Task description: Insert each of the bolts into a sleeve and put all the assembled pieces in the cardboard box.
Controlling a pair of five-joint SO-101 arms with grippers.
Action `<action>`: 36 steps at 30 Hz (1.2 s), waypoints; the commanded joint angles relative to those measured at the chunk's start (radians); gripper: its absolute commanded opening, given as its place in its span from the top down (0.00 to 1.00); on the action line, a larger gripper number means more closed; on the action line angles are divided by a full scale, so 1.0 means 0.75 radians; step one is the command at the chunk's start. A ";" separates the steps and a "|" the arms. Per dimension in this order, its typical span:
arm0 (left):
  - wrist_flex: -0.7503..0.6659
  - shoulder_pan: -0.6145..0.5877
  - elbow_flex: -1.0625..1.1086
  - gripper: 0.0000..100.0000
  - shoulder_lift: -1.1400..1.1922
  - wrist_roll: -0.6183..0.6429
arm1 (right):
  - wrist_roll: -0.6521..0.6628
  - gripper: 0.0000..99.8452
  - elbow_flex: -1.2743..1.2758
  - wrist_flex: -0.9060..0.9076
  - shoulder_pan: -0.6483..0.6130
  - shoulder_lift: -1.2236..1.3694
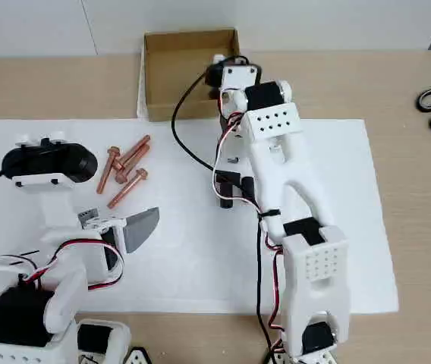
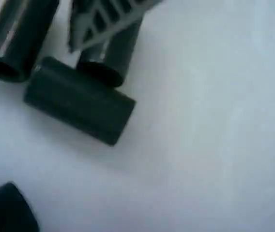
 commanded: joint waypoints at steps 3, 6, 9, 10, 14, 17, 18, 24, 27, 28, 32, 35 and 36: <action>0.002 -0.004 -0.048 0.67 -0.002 -0.006 | -0.014 0.83 0.020 0.013 -0.007 0.013; 0.002 -0.004 -0.048 0.67 -0.002 -0.006 | -0.018 0.83 0.110 0.013 -0.009 0.017; 0.002 -0.004 -0.048 0.67 -0.002 -0.006 | -0.018 0.83 0.162 0.007 0.001 0.019; 0.002 -0.004 -0.048 0.67 -0.002 -0.006 | -0.020 0.83 0.178 0.003 0.005 0.019; 0.002 -0.004 -0.048 0.67 -0.002 -0.006 | -0.020 0.83 0.225 -0.030 0.019 0.044; 0.002 -0.004 -0.048 0.67 -0.002 -0.006 | -0.020 0.83 0.227 -0.046 0.024 0.099; 0.002 -0.004 -0.048 0.67 -0.002 -0.006 | -0.018 0.83 0.227 -0.060 0.024 0.120; 0.002 -0.004 -0.046 0.67 -0.002 -0.006 | -0.016 0.83 0.225 -0.140 0.024 0.179; 0.002 -0.004 -0.046 0.67 -0.002 -0.006 | -0.008 0.83 0.225 -0.124 0.024 0.179; 0.002 -0.004 -0.046 0.67 -0.002 -0.006 | 0.004 0.84 0.229 -0.109 0.021 0.179; 0.002 -0.004 -0.046 0.67 -0.002 -0.006 | 0.076 0.95 0.227 -0.030 0.028 0.179; 0.002 0.002 -0.046 0.67 -0.002 -0.006 | 0.076 0.99 0.225 -0.009 0.069 0.169; 0.002 0.002 -0.050 0.67 -0.002 -0.006 | 0.076 0.99 0.225 -0.009 0.087 0.169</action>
